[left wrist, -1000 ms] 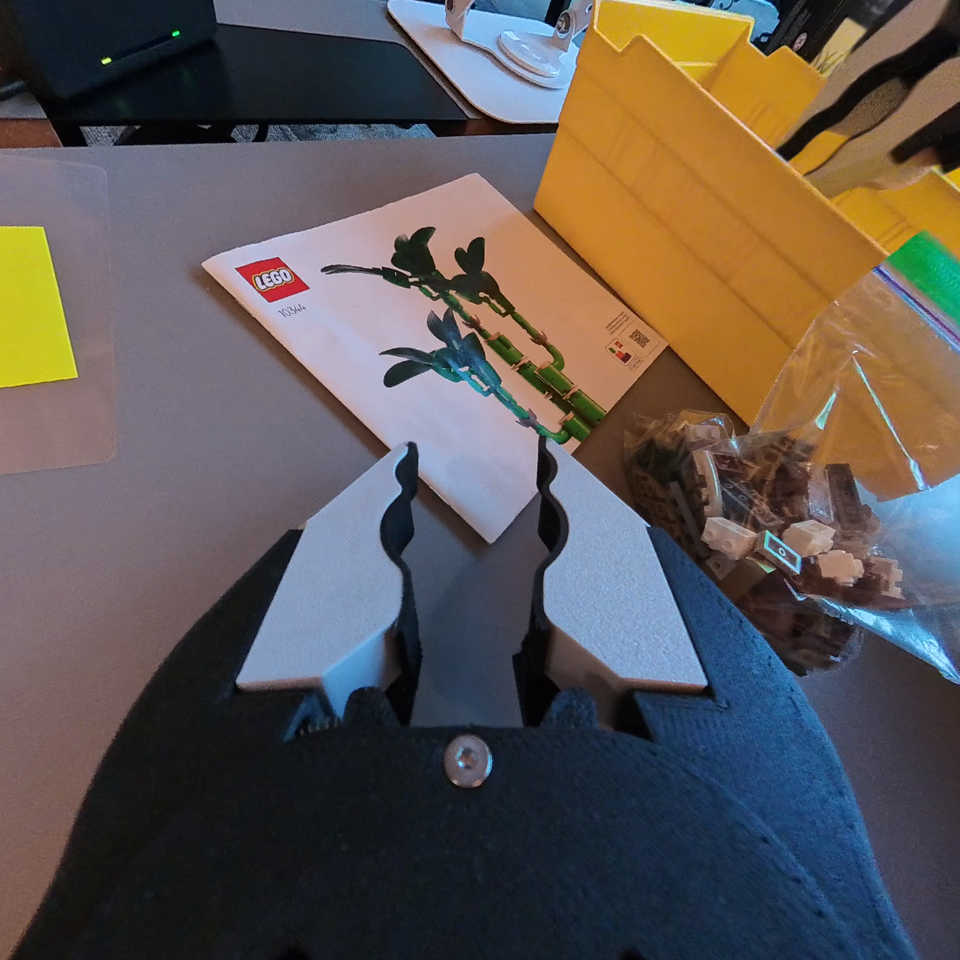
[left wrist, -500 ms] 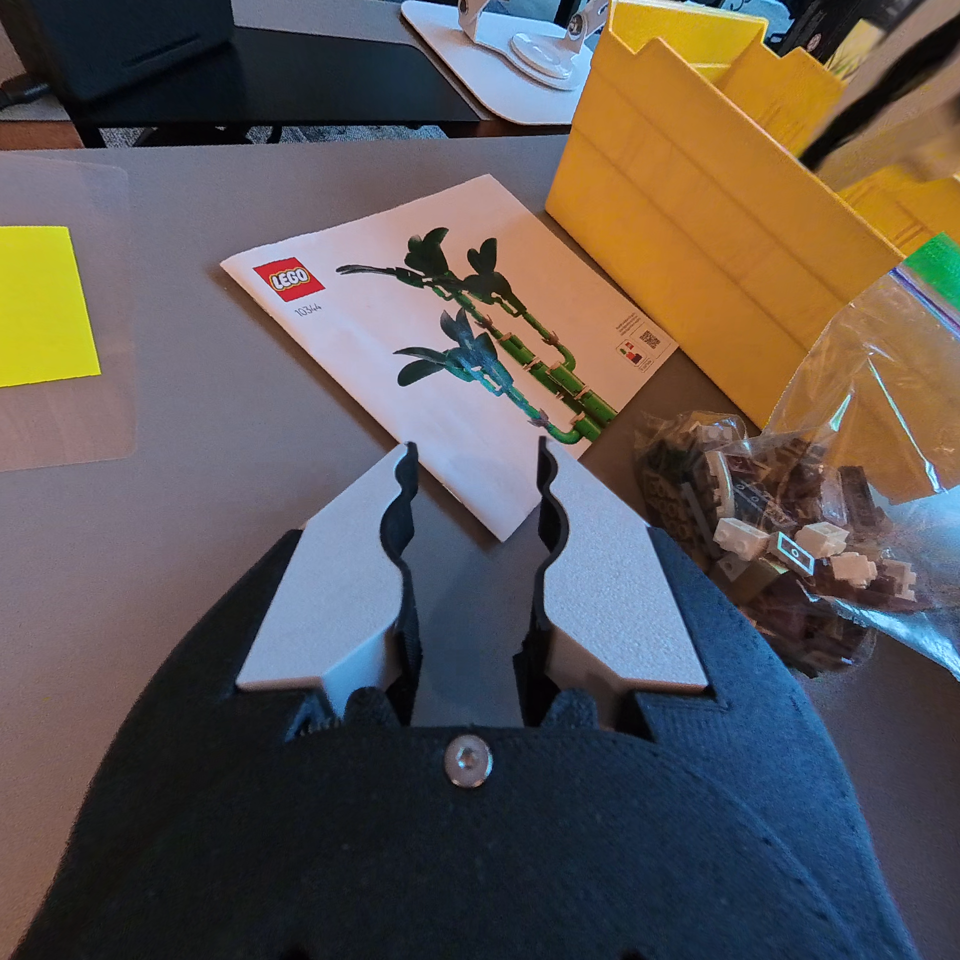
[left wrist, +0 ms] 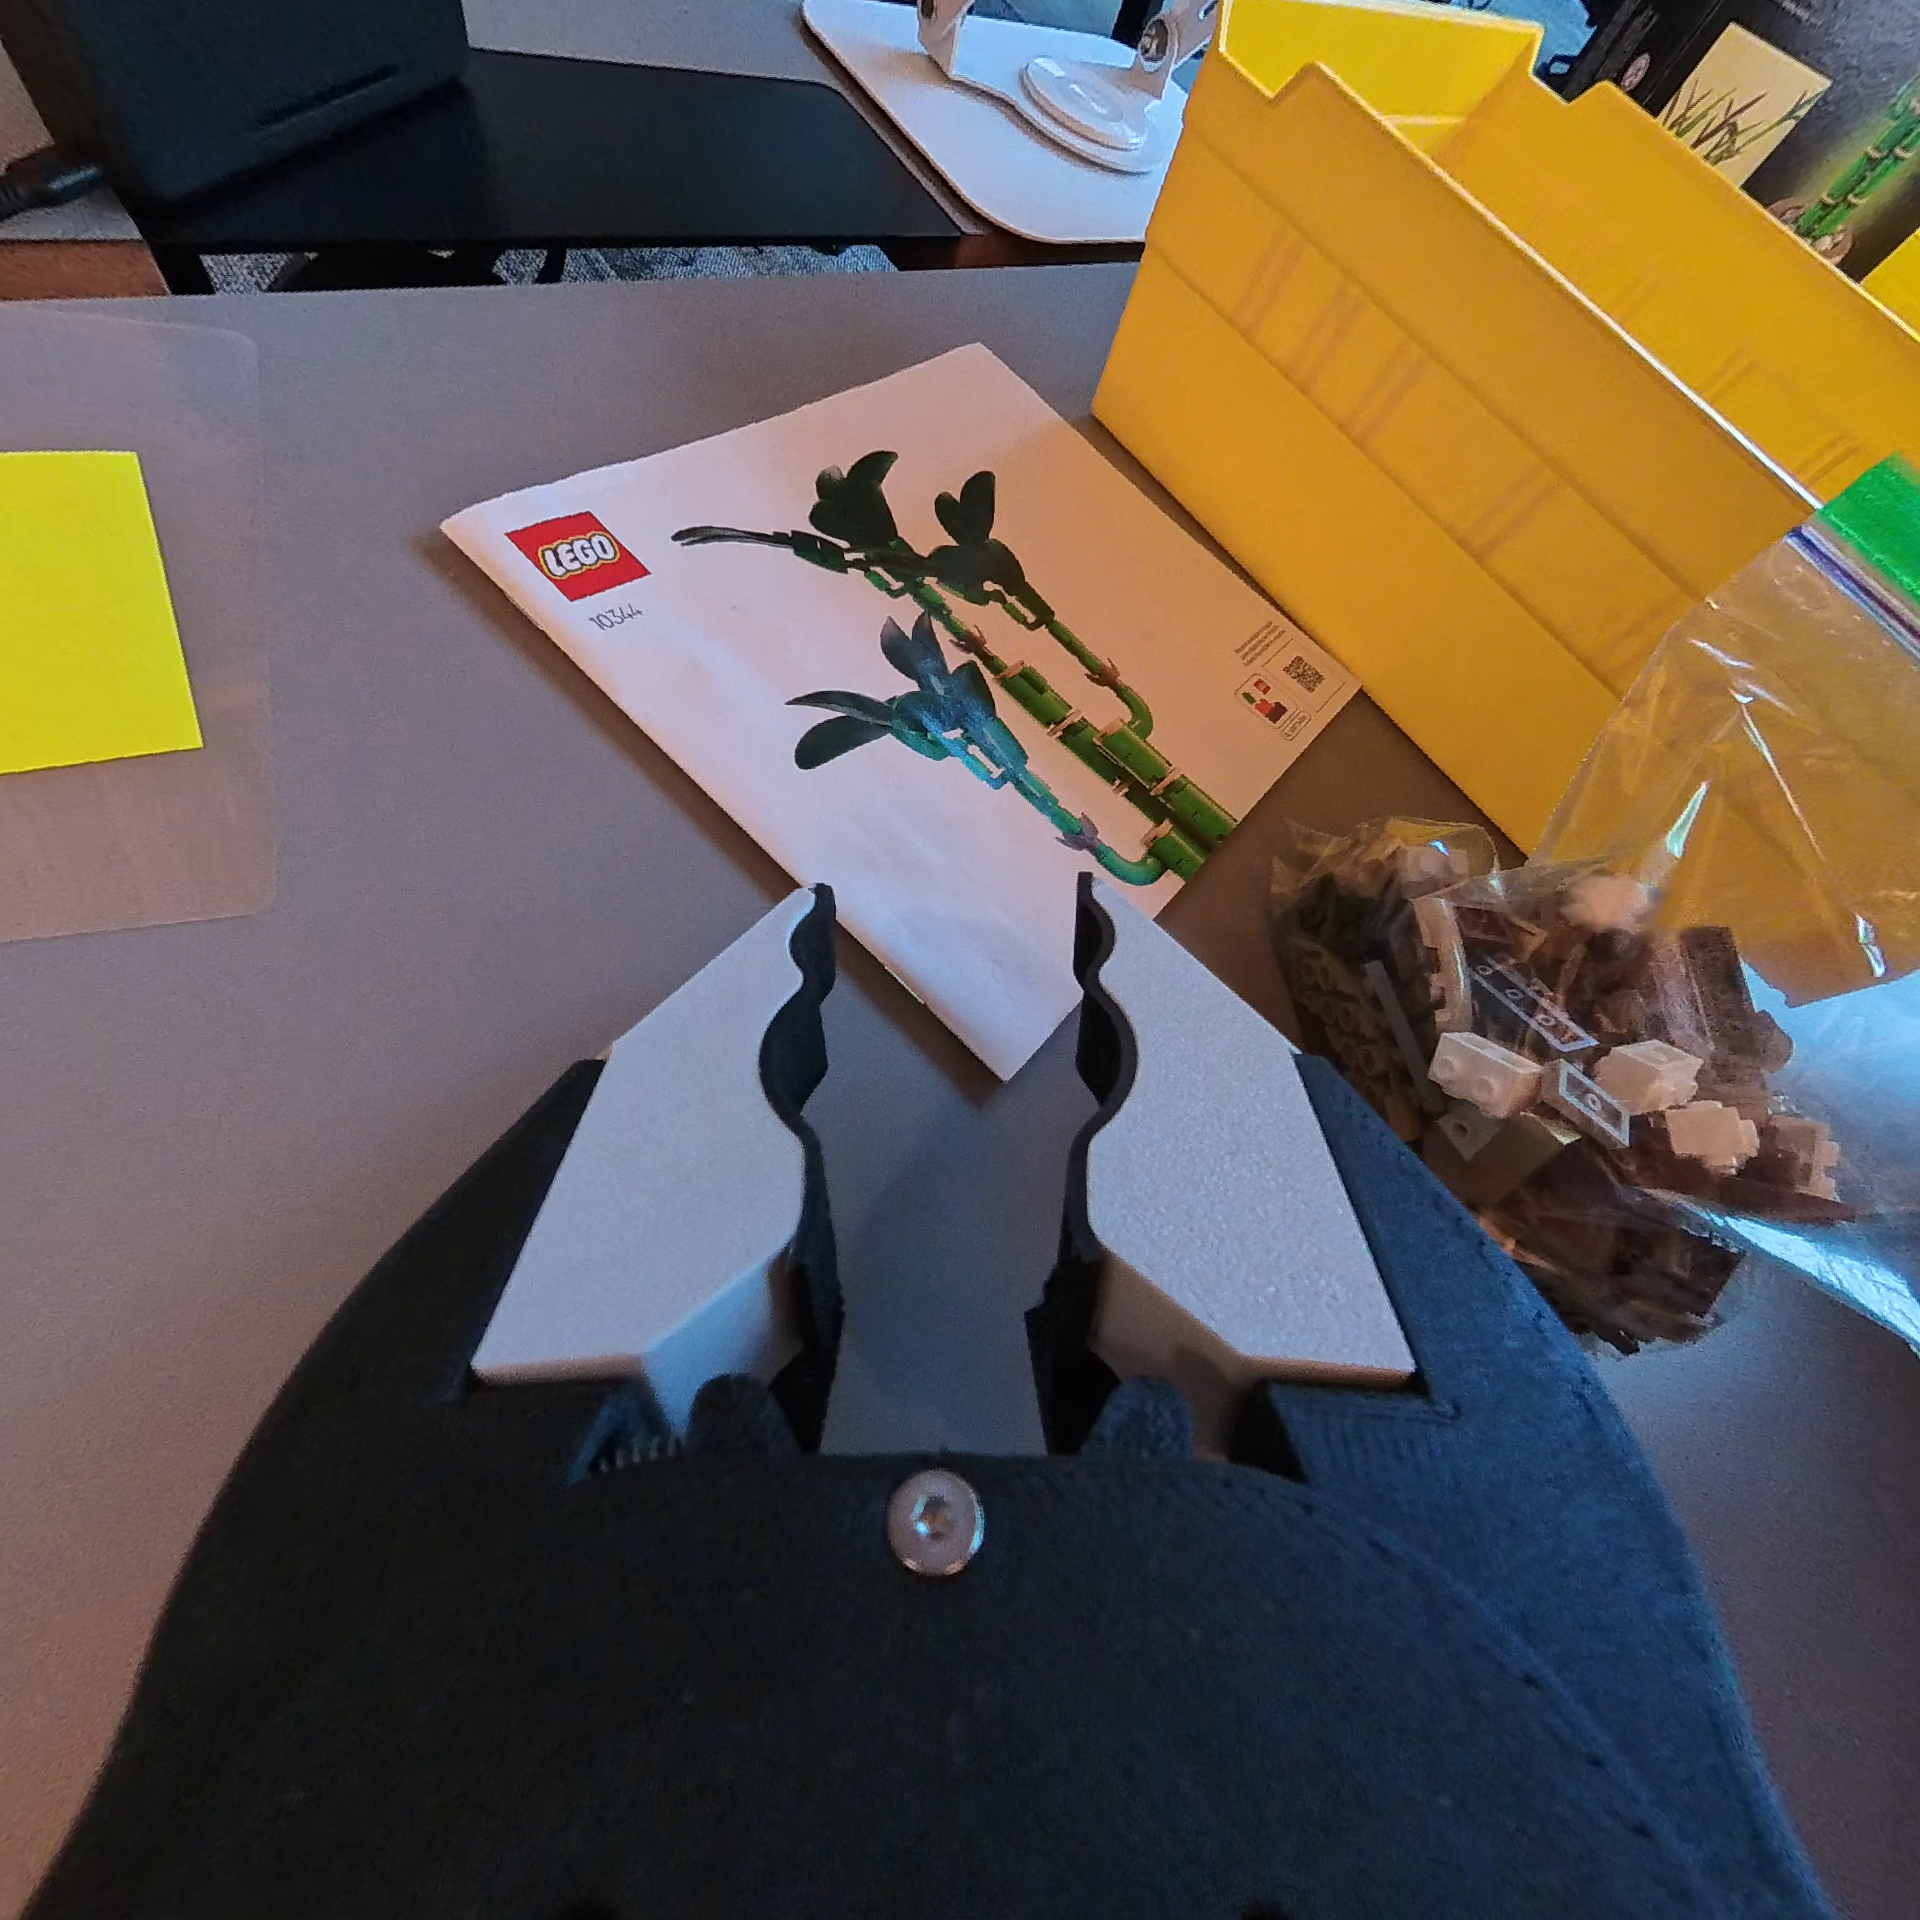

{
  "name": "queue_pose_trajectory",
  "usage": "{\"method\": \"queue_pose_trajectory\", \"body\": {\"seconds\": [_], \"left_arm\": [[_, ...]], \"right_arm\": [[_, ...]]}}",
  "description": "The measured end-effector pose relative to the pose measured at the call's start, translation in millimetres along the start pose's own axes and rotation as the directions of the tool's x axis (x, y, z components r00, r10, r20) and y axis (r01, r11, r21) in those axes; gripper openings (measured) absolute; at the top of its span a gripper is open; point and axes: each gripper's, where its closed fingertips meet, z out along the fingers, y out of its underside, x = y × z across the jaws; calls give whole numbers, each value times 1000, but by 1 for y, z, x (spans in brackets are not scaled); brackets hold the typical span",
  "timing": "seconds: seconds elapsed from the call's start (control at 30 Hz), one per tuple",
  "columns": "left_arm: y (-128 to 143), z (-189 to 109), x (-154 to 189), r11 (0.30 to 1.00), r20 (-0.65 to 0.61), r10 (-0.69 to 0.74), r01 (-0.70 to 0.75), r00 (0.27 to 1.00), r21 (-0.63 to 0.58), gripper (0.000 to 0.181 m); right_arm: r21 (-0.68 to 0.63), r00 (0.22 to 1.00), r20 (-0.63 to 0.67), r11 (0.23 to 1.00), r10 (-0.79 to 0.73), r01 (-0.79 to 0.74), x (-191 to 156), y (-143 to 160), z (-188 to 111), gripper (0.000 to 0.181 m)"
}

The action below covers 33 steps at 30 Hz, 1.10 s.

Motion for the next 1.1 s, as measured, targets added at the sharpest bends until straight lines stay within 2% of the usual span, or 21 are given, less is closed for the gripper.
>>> {"method": "queue_pose_trajectory", "body": {"seconds": [0.03, 0.1, 0.17, 0.23, 0.33, 0.43, 0.5, 0.63, 0.9, 0.97, 1.0, 1.07, 1.1], "left_arm": [[0, 0, 0, 1000, -1, 0, 0, 1000, -1, 45], [1, 1, 1, 1000, -5, 1, -1, 1000, -6, 45], [1, 2, 3, 1000, -9, 5, -5, 1000, -8, 45], [1, 2, 4, 1000, -9, 10, -10, 1000, -9, 45], [1, 2, 4, 1000, -8, 8, -8, 1000, -9, 45], [1, 1, 2, 1000, -6, 4, -4, 1000, -7, 45], [1, 1, 2, 1000, -7, 1, -1, 1000, -7, 45], [2, 2, 2, 1000, -6, 5, -5, 1000, -12, 45], [2, 2, 1, 1000, -4, 3, -3, 1000, -11, 45], [2, 2, 1, 1000, -4, 4, -4, 1000, -13, 45], [2, 2, 1, 1000, -3, 5, -5, 1000, -14, 45], [2, 2, 1, 1000, -4, 4, -4, 1000, -16, 45], [3, 3, 1, 1000, -4, 4, -4, 1000, -17, 45]], "right_arm": [[8, 995, -91, 999, 50, -50, 23, 6, -15, 19], [-109, 956, -264, 980, 131, -165, 69, 49, -33, 28], [-330, 918, -349, 893, 186, -307, 96, 110, -33, 32], [-470, 877, -441, 784, 190, -406, 115, 158, -26, 32], [-565, 870, -424, 678, 251, -471, 116, 199, -9, 40], [-590, 876, -428, 665, 224, -458, 126, 215, -7, 45], [-582, 879, -384, 666, 282, -467, 121, 217, -2, 45], [-579, 896, -329, 686, 297, -440, 118, 218, 2, 32], [-569, 912, -329, 720, 244, -397, 116, 210, -2, 32], [-527, 914, -324, 756, 243, -387, 109, 190, -8, 32], [-481, 921, -306, 796, 240, -367, 102, 170, -10, 32], [-328, 953, -213, 903, 216, -278, 74, 111, -9, 32], [-218, 974, -126, 953, 188, -212, 53, 74, -5, 32]]}}
